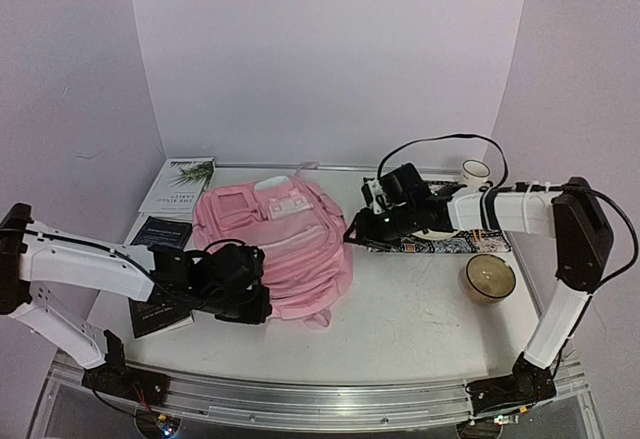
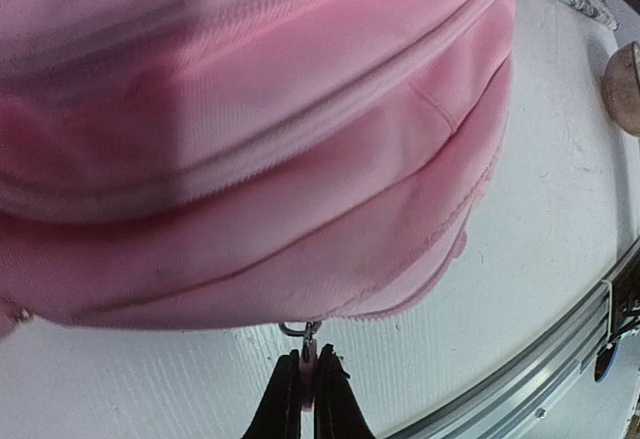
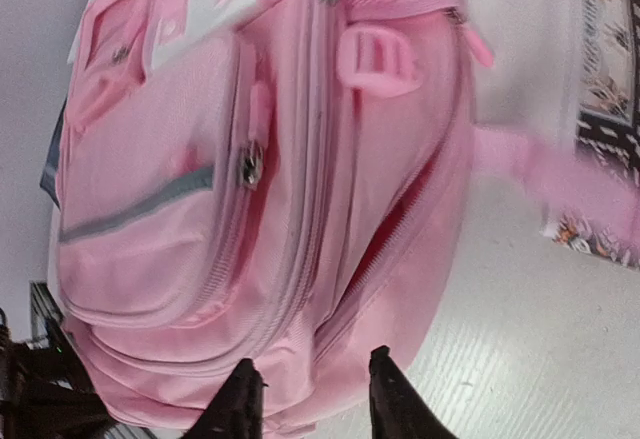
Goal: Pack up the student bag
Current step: Unzip the largest pocket of the student bag, then place the largest pocket of the student bag, then unzip the largest pocket of the student bag.
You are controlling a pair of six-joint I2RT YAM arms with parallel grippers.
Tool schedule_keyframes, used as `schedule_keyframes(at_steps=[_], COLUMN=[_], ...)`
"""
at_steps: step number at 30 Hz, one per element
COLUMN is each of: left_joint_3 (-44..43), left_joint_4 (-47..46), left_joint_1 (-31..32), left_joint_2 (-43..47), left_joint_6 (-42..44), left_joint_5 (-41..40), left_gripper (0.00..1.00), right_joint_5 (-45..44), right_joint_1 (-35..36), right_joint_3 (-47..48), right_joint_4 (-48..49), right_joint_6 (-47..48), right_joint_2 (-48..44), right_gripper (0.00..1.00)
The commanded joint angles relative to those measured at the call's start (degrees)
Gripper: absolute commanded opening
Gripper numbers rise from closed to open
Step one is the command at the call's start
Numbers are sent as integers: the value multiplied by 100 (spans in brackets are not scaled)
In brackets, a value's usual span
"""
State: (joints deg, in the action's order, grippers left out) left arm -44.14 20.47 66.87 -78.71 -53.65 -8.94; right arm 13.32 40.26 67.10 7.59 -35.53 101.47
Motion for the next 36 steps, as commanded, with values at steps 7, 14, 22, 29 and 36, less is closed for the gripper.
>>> schedule_keyframes(at_steps=[7, 14, 22, 29, 36], left_joint_3=[-1166, -1569, -1939, -2202, -2229], left_joint_4=[-711, -949, -1044, -1083, -1106], left_joint_1=[51, 66, 132, 164, 184], left_joint_2=[-1210, -1693, -1915, -2097, -2116], left_joint_6=[318, 429, 606, 671, 746], left_joint_5=[609, 1064, 1274, 1387, 1409], left_gripper=[0, 0, 0, 0, 0], right_joint_5=[-288, -755, -996, -837, -1108], right_joint_1=[463, 1181, 1372, 1456, 1489], right_joint_3=[-1911, -2812, -3075, -2910, -2908], right_joint_4=[1113, 2254, 2869, 3058, 3165], right_joint_6=[-1780, -3121, -3885, -4116, -4211], right_joint_2=[-1806, -1957, -1512, -1008, -830], right_gripper=[75, 80, 71, 70, 39])
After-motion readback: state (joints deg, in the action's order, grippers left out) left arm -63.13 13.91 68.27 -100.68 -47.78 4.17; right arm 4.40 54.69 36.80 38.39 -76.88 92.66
